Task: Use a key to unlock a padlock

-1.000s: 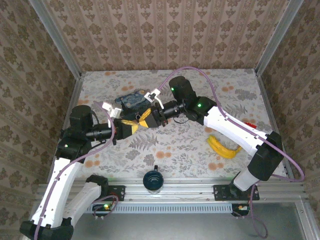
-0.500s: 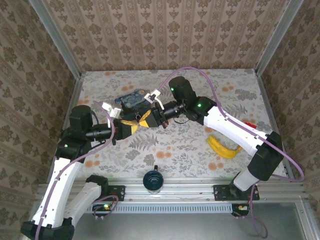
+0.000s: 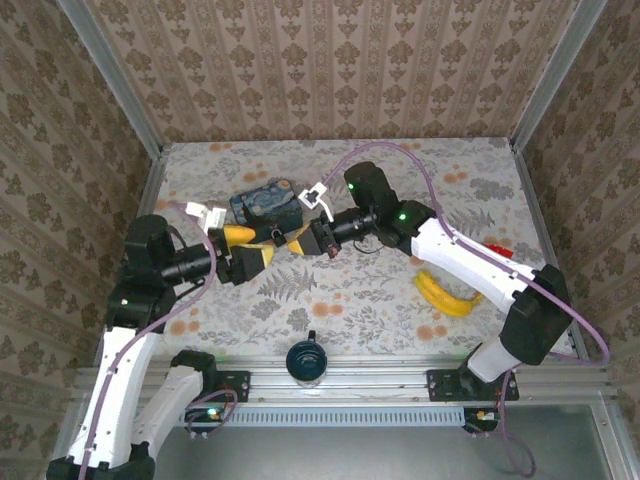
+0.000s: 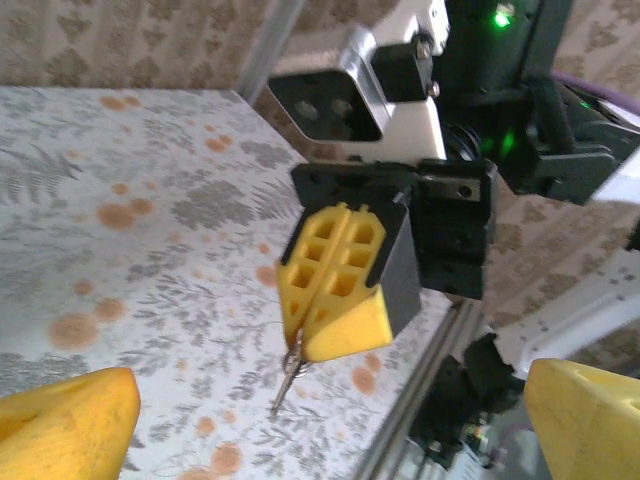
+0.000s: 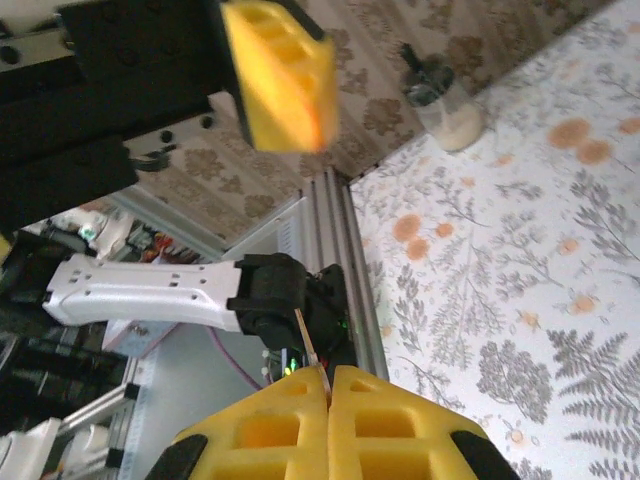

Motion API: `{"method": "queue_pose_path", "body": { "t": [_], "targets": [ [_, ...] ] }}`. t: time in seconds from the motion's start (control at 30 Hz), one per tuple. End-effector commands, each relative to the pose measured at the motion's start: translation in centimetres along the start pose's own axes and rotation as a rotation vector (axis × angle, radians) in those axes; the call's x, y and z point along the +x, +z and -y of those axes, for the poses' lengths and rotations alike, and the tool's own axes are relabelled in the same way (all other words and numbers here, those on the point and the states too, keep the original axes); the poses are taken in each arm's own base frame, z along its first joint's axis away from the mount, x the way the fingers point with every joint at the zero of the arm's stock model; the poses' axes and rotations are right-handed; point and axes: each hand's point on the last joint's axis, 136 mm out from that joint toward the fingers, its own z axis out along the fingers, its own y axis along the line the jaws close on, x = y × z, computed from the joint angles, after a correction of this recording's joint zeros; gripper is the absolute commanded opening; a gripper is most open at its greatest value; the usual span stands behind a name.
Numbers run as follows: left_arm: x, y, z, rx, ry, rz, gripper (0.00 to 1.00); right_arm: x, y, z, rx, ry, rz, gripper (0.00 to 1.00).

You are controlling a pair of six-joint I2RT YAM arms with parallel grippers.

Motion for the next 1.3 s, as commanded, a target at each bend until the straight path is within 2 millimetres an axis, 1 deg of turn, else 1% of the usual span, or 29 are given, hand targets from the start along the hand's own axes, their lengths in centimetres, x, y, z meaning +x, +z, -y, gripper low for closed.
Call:
{"method": "queue_pose_path", "body": {
  "t": [0.0,0.1,0.23,0.3,0.37,0.47,0.53,0.6,0.67,0.73,0.8,0.93,1.1,1.27],
  "targets": [
    [-1.4,-0.9,-2.3,-0.168,-0.028,0.088,1.00,-1.3,-1.5,-0.2,0.070,0.007,0.088,0.00],
    [-1.5,-1.7,-5.3,-0.327,-0.067,0.153,1.00,-0.8,-2.1,1.1,0.150,0.037,0.125,0.00],
    [-0.9,-2.9,-9.5,-0.513,-0.167,0.267,1.00,-0.2,-3.1,2.4,0.243,0.077,0.168,0.00],
    [-0.2,-3.5,-11.5,-0.598,-0.225,0.315,1.00,-0.1,-4.0,2.9,0.295,0.094,0.202,0.00],
    [1.0,-3.8,-13.3,-0.678,-0.268,0.339,1.00,0.2,-5.0,4.0,0.365,0.134,0.233,0.00],
    [2.9,-3.5,-15.2,-0.778,-0.271,0.327,1.00,0.9,-6.2,5.4,0.430,0.209,0.271,0.00],
    [4.0,-3.1,-16.4,-0.851,-0.256,0.296,1.00,1.6,-7.0,6.7,0.477,0.280,0.296,0.00],
    [4.7,-2.3,-17.4,-0.911,-0.233,0.261,1.00,2.2,-7.5,7.6,0.487,0.333,0.319,0.00],
    [5.5,-0.5,-17.8,-0.942,-0.195,0.209,1.00,2.8,-8.0,8.5,0.500,0.382,0.346,0.00],
    [5.9,0.7,-18.5,-0.987,-0.180,0.187,1.00,3.5,-8.5,9.3,0.518,0.419,0.363,0.00],
    [6.3,1.9,-19.2,-1.017,-0.189,0.174,0.97,4.2,-9.0,9.9,0.545,0.453,0.368,0.00],
    [6.8,4.3,-20.6,-1.057,-0.197,0.168,0.82,5.9,-10.1,11.3,0.604,0.517,0.384,0.00],
    [7.4,7.5,-21.8,-1.078,-0.160,0.102,0.79,8.2,-11.9,12.8,0.715,0.570,0.404,0.00],
    [8.5,10.2,-23.6,-1.126,-0.121,0.018,0.78,9.5,-13.2,13.3,0.759,0.592,0.449,0.00]
  ]
}}
